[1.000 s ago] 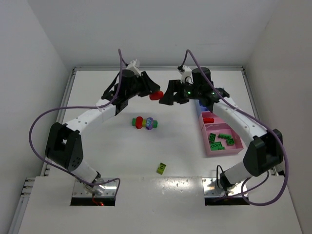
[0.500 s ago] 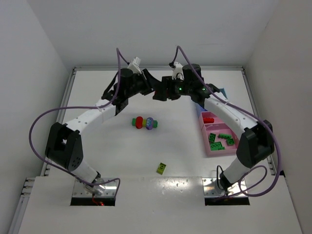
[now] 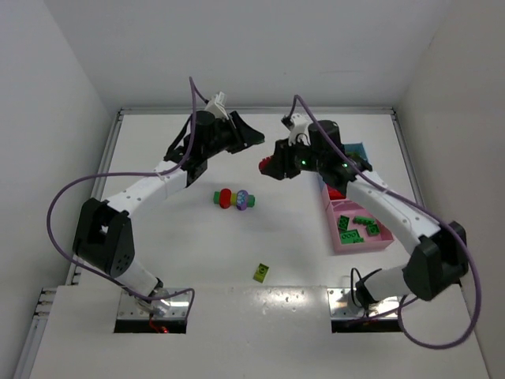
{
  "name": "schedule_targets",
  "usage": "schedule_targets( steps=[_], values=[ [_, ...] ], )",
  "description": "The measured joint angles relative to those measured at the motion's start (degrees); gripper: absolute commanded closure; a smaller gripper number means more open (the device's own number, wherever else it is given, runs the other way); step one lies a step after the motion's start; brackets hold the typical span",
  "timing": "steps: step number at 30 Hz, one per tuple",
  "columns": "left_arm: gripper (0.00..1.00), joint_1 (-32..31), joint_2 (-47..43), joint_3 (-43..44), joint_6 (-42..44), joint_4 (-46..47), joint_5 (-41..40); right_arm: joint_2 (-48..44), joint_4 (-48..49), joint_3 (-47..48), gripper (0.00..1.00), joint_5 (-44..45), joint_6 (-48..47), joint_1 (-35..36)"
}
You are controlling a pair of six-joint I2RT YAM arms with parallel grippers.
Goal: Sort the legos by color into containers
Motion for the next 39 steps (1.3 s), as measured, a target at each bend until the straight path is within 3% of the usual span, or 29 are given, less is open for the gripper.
schedule_targets(
  steps=[4,8,14,20,24,30,39],
  values=[
    [1.0,0.92,0.0,0.22,5.44,-0.7,4.09,-10.47,1.33,-7.54,1.0,-4.9,-4.24,-0.04],
    [0.93,1.53,0.0,0.76,15.43,-1.92,15.96,-19.47,0.68,-11.93,1.0,-10.71,-10.54,-0.04],
    [0.93,-0.55,2.75,3.43,30.75,-12.26,33.42,-31.54,-4.26,-17.0,1.0,-14.49,-23.85,0.0],
    [0.92,-3.17,5.14,3.65,38.88,-20.57,38.38,-45.48,-7.91,-24.33,1.0,-9.14,-37.97,0.37],
    [0.92,-5.16,5.2,3.65,41.2,-22.01,39.36,-47.67,-10.14,-24.83,1.0,-7.06,-44.22,0.37],
    [0.93,-12.22,7.32,5.31,43.32,-24.22,37.62,-48.24,-11.34,-25.66,1.0,-1.77,-43.63,0.26],
    [1.0,-18.88,18.58,16.37,43.93,-26.82,36.39,-51.91,-10.45,-25.73,1.0,11.63,-31.06,-4.94]
  ],
)
